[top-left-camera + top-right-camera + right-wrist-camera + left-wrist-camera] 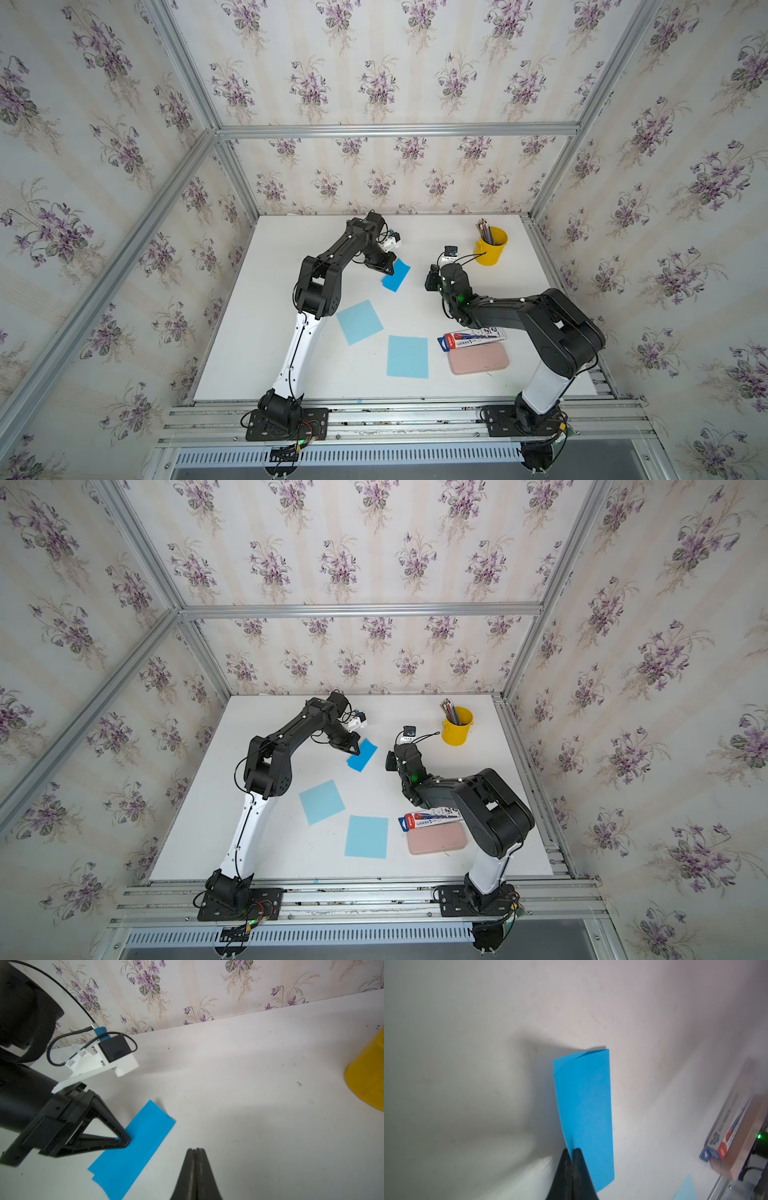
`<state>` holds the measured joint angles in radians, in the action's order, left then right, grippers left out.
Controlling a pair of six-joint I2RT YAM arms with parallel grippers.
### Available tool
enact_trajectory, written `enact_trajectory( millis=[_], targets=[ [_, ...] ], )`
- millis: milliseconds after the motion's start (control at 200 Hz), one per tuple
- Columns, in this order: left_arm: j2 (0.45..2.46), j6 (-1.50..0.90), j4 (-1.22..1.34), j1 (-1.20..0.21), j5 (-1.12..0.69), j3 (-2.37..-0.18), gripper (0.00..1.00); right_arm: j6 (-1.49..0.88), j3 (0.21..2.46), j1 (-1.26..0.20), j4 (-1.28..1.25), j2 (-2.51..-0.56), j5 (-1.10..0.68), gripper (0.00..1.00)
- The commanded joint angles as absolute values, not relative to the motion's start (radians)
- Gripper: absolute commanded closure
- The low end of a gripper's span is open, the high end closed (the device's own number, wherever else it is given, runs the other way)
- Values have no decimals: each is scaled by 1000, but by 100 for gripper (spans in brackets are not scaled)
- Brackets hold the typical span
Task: Fold the square paper along the opposite sides
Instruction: Smooth out the paper at the center of the board, then place the paper at the center of the board.
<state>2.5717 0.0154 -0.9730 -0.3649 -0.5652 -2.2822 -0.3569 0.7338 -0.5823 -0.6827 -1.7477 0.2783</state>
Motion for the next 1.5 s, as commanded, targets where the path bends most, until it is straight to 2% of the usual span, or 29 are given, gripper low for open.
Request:
enact_trajectory(
  millis=[0, 105, 205, 305, 410, 579, 884, 904, 989, 1099, 1284, 1499],
  targets=[
    [2587, -323, -744, -349, -589, -2276, 100, -336, 727, -582, -714, -1748, 226, 100],
    [2622, -439, -700, -342, -568, -2307, 100, -341, 722, -580, -733, -1750, 199, 100],
    [2635, -514, -649, -341, -541, -2308, 89, -360, 707, -581, -749, -1749, 180, 100],
    [2653, -533, -645, -340, -506, -2338, 86, -368, 690, -579, -763, -1746, 176, 100],
    [2655, -535, -631, -341, -488, -2343, 72, -379, 679, -567, -772, -1746, 168, 100],
    [2615, -535, -592, -341, -444, -2290, 55, -387, 677, -557, -775, -1750, 155, 100],
    [2514, -518, -487, -347, -390, -2175, 45, -391, 677, -553, -775, -1759, 147, 100],
    [2506, -515, -477, -349, -390, -2167, 41, -391, 678, -554, -776, -1759, 145, 100],
    [2474, -494, -420, -358, -388, -2124, 38, -395, 682, -554, -776, -1764, 137, 100],
    [2443, -460, -360, -365, -395, -2082, 34, -397, 688, -554, -775, -1769, 133, 100],
    [2378, -394, -268, -382, -415, -2009, 36, -397, 708, -552, -765, -1778, 102, 100],
    [2239, -360, -224, -393, -319, -1850, 38, -382, 727, -552, -744, -1770, 25, 100]
  ],
)
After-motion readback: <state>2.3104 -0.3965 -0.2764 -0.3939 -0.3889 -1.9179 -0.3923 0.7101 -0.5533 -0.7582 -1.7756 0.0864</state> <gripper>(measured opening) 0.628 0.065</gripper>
